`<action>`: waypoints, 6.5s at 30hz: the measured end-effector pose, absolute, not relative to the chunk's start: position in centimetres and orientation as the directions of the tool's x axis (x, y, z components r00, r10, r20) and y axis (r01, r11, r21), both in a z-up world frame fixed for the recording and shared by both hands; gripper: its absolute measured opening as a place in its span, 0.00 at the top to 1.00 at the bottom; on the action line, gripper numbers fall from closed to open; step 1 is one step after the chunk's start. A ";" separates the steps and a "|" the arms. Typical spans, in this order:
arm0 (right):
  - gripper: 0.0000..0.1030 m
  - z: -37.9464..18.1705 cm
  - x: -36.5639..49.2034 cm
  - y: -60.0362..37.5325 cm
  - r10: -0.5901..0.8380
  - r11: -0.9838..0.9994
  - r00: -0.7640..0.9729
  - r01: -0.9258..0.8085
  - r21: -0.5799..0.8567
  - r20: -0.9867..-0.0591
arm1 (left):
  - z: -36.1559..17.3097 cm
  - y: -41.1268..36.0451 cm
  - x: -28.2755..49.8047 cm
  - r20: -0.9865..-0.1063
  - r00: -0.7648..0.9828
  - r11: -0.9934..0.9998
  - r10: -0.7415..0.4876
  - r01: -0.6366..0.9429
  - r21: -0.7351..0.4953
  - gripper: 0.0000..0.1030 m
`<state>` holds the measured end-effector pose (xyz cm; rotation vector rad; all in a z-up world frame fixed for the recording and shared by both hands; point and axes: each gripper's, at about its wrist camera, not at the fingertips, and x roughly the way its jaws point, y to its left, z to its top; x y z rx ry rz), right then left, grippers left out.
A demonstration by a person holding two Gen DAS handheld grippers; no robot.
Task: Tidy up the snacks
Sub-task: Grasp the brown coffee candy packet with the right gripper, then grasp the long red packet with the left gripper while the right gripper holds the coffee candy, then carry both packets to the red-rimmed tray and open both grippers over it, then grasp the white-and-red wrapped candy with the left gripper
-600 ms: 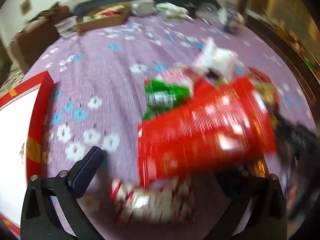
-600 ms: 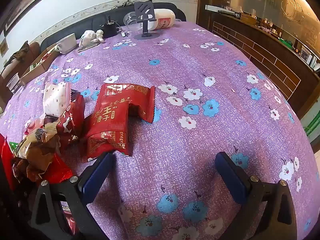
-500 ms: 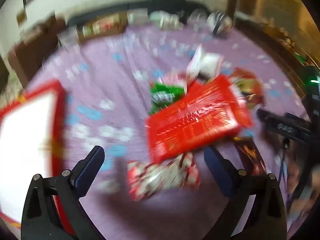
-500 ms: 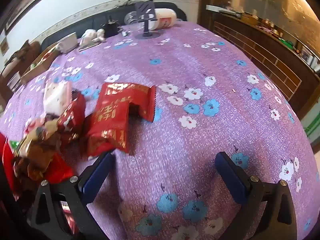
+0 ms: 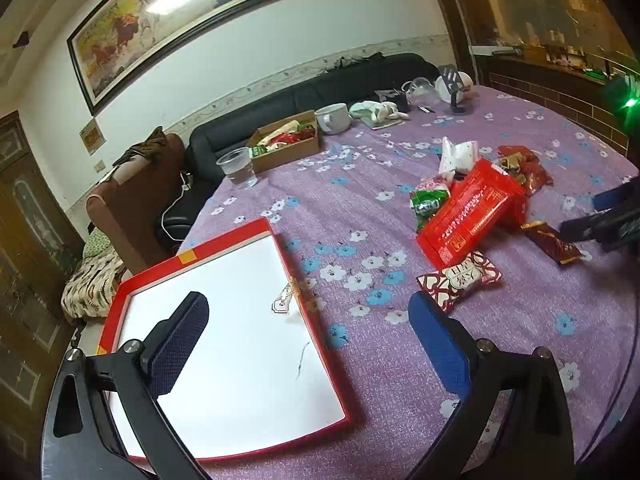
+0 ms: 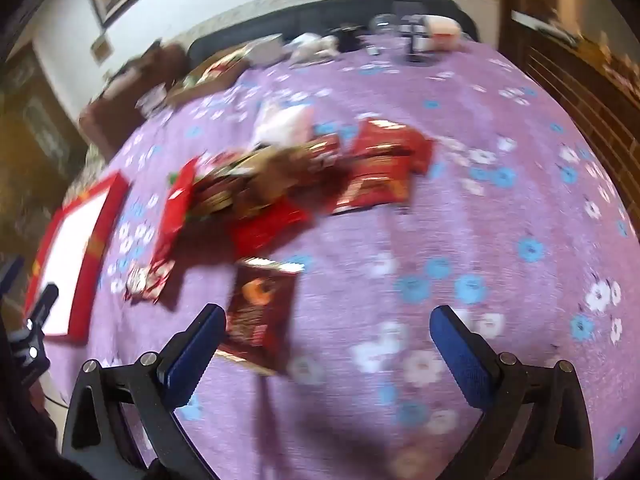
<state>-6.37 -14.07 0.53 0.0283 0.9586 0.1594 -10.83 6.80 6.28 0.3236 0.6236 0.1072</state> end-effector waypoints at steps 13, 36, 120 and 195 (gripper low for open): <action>0.65 -0.7 -5.7 -10.9 0.097 0.986 0.550 -0.170 0.003 -0.830 | 7.5 5.9 -8.7 -0.629 0.774 0.944 0.075 0.147 0.294 0.08; 0.69 -2.5 -1.6 -23.4 0.620 0.679 0.577 -0.055 0.732 -0.532 | 4.1 -4.3 -2.3 -0.727 0.673 0.678 -0.136 0.598 0.427 0.08; 0.52 0.4 -5.6 10.5 0.780 0.607 0.291 -0.570 0.554 -0.554 | 5.4 21.0 -14.7 -0.558 0.769 0.949 0.312 -0.220 0.227 0.35; 0.79 0.5 3.1 -17.8 0.735 0.507 0.598 -0.172 0.845 -0.319 | 4.5 2.5 -8.6 -0.716 0.641 0.929 -0.274 0.371 -0.024 0.68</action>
